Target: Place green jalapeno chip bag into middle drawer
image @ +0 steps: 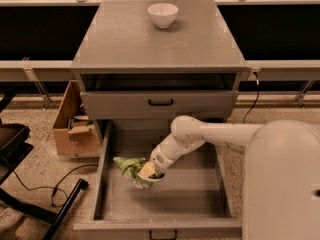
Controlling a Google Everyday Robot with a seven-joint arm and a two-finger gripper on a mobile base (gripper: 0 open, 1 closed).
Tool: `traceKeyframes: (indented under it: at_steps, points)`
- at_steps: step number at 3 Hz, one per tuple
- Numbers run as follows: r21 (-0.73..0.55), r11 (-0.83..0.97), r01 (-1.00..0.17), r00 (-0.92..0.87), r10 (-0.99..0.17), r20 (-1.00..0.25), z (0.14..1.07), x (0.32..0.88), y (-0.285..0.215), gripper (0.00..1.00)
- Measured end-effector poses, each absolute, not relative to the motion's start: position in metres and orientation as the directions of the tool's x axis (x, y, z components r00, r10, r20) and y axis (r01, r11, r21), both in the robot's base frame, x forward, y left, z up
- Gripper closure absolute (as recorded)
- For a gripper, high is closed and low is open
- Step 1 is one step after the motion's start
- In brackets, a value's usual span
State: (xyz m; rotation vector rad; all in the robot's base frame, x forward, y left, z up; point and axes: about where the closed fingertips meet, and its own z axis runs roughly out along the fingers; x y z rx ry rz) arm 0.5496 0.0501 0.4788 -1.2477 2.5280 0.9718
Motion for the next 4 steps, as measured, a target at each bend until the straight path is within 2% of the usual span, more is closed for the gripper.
traceKeyframes:
  at_steps: [1,2,3,4]
  points:
    - [0.483,0.441,-0.757,-0.639,-0.653,-0.406,0.4788,0.5496,0.0501,0.58]
    - [0.483,0.441,-0.757,-0.639,-0.653,-0.406,0.4787,0.5496,0.0501,0.27]
    - [0.483,0.441,-0.757,-0.639,-0.653,-0.406,0.4787,0.5496,0.0501,0.04]
    - [0.483,0.441,-0.757,-0.639,-0.653,-0.406,0.4787,0.5496,0.0502,0.00]
